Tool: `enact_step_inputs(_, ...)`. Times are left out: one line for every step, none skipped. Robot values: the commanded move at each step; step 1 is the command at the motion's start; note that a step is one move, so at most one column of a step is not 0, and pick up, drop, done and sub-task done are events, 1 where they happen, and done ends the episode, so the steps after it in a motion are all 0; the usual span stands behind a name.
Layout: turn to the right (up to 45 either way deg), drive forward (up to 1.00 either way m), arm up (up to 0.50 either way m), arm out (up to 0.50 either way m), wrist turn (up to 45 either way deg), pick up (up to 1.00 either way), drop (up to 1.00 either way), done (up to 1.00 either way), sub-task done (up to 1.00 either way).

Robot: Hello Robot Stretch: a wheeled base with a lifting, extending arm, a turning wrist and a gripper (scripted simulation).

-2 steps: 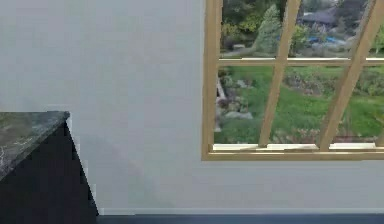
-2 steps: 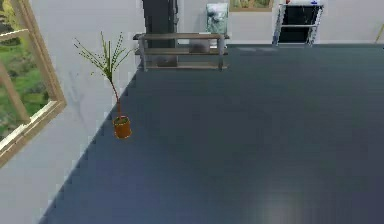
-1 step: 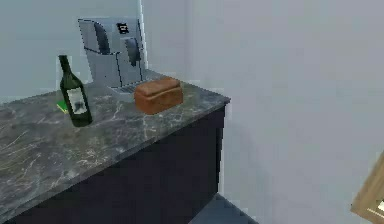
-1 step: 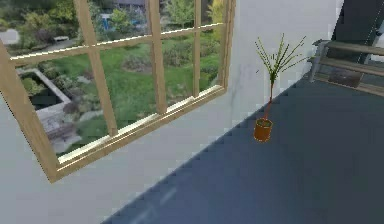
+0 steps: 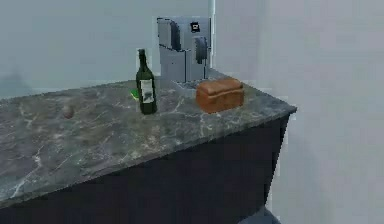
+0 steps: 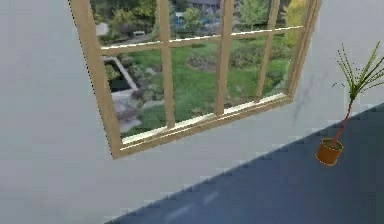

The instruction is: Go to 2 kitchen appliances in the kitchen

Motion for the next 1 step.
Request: enact_step_inputs(0.0, 0.00, 0.00, 0.00, 0.0, 0.00, 0.00, 1.00, 0.00)
